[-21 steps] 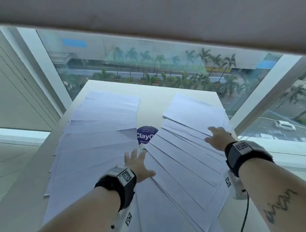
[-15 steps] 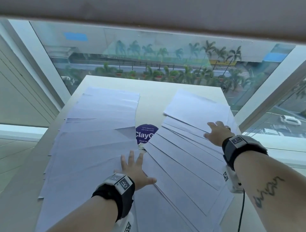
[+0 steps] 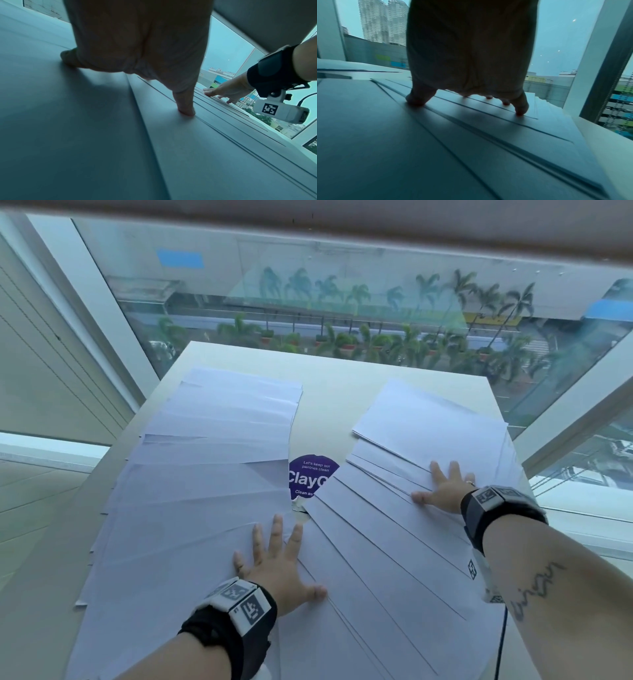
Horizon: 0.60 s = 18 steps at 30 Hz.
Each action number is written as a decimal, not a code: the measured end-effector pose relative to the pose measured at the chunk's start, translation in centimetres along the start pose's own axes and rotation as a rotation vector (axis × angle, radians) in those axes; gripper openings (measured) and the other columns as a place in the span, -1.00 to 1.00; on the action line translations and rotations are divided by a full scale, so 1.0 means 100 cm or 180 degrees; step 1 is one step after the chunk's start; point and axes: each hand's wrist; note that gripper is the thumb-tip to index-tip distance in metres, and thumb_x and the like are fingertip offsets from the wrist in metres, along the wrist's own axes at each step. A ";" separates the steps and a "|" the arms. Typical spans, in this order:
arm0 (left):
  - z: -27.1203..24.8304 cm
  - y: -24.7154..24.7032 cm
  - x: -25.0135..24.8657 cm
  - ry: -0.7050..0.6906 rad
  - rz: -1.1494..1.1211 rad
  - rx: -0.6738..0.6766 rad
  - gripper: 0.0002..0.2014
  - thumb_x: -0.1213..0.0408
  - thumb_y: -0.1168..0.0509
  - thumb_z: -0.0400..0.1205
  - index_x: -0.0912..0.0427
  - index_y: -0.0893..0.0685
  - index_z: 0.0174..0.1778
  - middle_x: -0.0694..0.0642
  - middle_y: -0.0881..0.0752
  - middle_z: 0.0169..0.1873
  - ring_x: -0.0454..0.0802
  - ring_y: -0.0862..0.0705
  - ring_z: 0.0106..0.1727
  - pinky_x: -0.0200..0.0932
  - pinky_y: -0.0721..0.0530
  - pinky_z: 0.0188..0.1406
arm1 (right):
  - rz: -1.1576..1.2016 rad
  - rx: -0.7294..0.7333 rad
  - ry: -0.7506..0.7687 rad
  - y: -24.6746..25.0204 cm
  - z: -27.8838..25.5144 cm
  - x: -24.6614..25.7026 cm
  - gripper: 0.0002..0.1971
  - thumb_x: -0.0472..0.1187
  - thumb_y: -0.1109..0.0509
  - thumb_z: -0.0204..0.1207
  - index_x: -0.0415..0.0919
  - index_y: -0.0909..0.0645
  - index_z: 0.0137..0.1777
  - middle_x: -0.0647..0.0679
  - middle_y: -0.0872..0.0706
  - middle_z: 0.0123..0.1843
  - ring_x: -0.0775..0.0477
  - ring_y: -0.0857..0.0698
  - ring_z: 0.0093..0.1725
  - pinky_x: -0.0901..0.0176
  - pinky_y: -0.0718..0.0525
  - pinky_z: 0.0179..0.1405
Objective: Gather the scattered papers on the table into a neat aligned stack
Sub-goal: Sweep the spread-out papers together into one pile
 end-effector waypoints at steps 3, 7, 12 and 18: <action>0.000 0.000 0.000 -0.0005 -0.0039 -0.0002 0.08 -0.40 -0.22 0.38 -0.20 0.40 0.58 -0.05 0.56 0.57 0.17 0.50 0.61 0.44 0.21 0.53 | 0.0015 0.0050 0.0010 -0.012 -0.008 0.003 0.00 0.43 -0.17 0.41 0.12 0.39 0.63 -0.09 0.49 0.65 -0.40 0.36 0.63 -0.37 0.11 0.61; 0.000 -0.001 0.001 -0.0024 -0.0027 -0.0069 0.08 -0.41 -0.21 0.38 -0.19 0.40 0.59 -0.05 0.55 0.58 0.17 0.49 0.62 0.44 0.19 0.54 | -0.0006 0.0125 0.0054 -0.028 -0.022 0.007 0.05 0.47 -0.15 0.37 0.09 0.44 0.61 -0.12 0.53 0.63 -0.42 0.39 0.61 -0.40 0.15 0.58; -0.003 -0.002 0.005 -0.0013 -0.0082 -0.0306 0.16 -0.45 -0.19 0.35 0.00 0.40 0.61 -0.09 0.49 0.60 0.10 0.43 0.65 0.41 0.17 0.56 | 0.0024 0.0156 0.0102 -0.049 -0.044 0.006 0.01 0.52 -0.04 0.37 0.12 0.47 0.59 -0.08 0.57 0.62 -0.34 0.38 0.63 -0.40 0.05 0.59; -0.010 -0.005 0.007 0.0095 -0.0240 -0.0510 0.13 -0.44 -0.17 0.38 0.01 0.34 0.63 -0.02 0.41 0.64 0.14 0.37 0.67 0.38 0.10 0.58 | -0.0013 0.0152 0.0130 -0.060 -0.063 0.008 -0.02 0.47 -0.09 0.40 0.12 0.39 0.63 -0.09 0.48 0.65 -0.35 0.28 0.65 -0.43 -0.01 0.57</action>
Point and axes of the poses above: each hand's wrist, its own z-axis towards the middle knuckle, its own y-axis out of the back of the hand, x = y × z
